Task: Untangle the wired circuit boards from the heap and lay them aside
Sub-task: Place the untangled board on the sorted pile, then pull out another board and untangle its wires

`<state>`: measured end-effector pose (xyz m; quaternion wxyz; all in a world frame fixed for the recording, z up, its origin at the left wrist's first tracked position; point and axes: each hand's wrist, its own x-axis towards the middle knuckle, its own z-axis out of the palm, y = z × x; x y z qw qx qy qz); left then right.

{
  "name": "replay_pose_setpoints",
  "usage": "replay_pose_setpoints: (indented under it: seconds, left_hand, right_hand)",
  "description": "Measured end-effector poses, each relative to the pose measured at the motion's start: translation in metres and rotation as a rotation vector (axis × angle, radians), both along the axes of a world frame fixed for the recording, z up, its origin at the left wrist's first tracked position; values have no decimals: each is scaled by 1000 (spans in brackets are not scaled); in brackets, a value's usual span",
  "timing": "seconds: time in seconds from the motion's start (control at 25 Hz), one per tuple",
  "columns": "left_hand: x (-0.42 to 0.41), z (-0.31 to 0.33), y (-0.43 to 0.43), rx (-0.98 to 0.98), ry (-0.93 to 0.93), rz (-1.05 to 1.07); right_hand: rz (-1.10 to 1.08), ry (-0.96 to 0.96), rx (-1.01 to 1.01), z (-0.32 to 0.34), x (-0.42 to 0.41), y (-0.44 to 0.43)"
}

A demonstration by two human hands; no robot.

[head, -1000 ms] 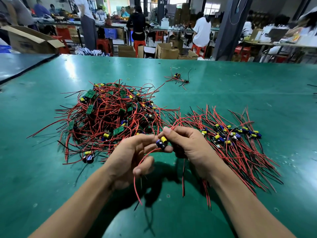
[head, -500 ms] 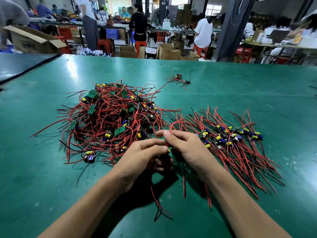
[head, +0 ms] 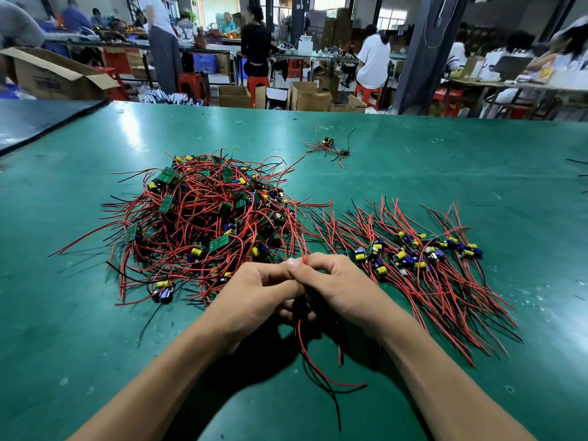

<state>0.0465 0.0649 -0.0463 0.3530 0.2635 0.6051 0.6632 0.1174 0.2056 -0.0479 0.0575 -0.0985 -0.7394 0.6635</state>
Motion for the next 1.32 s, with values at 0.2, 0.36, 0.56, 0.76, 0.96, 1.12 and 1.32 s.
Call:
replay_pose_setpoints:
  seconds: [0.2,0.36,0.56,0.76,0.96,1.12,1.32]
  left_hand:
    - [-4,6,-1,-17,-181,-55]
    - [-5,8,0,-19,-246,-79]
    - [-2,5,1,-42,-233,-46]
    - [2,-1,4,-9,-158,32]
    - [-3,-1,1,10,-103,34]
    - [-2,0,0,-2,-45,-5]
    - [1,5,0,-10,-31,-79]
  right_hand:
    - [-165,111,216,4,-1,17]
    - [-267,163,281,8,0,19]
    - [-289,209,253,5,-2,13]
    - [-248,125,18,-1,-4,5]
    - [-27,-25,-173,-3,0,6]
    - [-222,53,52,-4,-4,14]
    - [-525,212,271,-8,-7,29]
